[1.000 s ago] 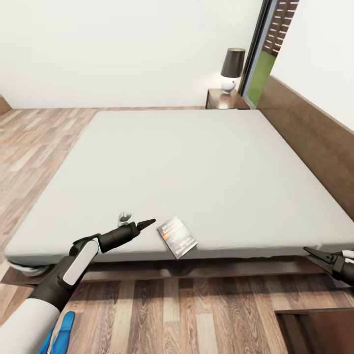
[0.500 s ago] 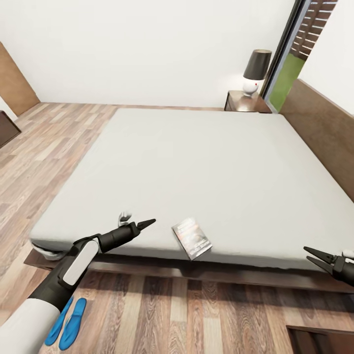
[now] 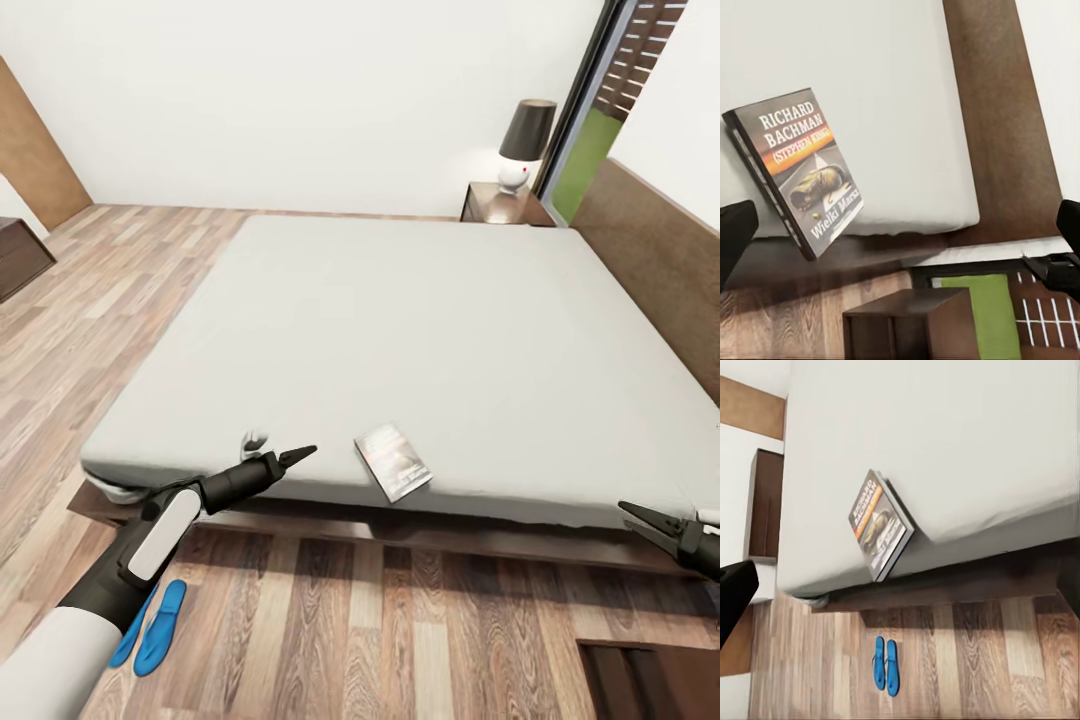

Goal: In the bedroom, move the book from the bed onto either nightstand, and place the two sandals side by side next to the bed.

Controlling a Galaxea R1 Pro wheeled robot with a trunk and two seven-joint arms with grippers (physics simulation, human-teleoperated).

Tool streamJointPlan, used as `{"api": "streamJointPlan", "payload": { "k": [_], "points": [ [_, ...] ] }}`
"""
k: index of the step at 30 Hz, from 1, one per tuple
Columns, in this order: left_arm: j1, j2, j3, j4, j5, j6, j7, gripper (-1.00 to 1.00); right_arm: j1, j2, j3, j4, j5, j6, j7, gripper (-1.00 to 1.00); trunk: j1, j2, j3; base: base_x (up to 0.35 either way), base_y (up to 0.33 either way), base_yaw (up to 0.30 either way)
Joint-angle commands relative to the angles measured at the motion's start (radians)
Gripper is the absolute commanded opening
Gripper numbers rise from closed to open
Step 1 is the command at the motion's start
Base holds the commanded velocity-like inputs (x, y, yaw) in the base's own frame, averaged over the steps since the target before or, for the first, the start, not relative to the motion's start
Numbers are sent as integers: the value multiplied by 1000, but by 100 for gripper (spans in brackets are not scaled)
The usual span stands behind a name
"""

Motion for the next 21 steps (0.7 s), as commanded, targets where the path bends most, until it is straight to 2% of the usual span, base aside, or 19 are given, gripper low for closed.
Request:
{"api": "streamJointPlan", "payload": {
  "k": [1, 5, 13, 16, 17, 18, 21],
  "points": [
    [-1, 1, -2, 0, 8, 6, 2, 100, 0, 0, 0, 0, -3, 7, 1, 100, -1, 0, -1, -333, 0, 1],
    [-1, 1, -2, 0, 8, 7, 2, 100, 0, 0, 1, 0, -3, 7, 0, 100, -1, 0, -1, -249, 0, 0],
    [-1, -1, -2, 0, 8, 6, 2, 100, 0, 2, 5, 5, -3, 7, 0, 100, -1, 0, -1, -32, 0, 0],
    [-1, -3, -2, 0, 8, 4, 2, 100, 1, 56, 5, 15, 1, 5, -5, 100, -1, 0, -1, -2, 0, 0],
    [-1, -4, -3, 0, 8, 3, 2, 100, 0, 90, 6, 20, 19, -4, -8, 100, -1, 0, -1, 0, 0, 0],
    [-1, -4, -3, 6, 8, 1, 3, 100, 1, 156, 6, 43, 106, -63, -15, 100, -1, 0, -1, 0, 0, 0],
    [-1, -3, -1, 59, 6, -1, 1, 100, 1, 189, 6, 84, 255, -169, -16, 100, -1, 0, -1, 0, 0, 0]
  ]
}}
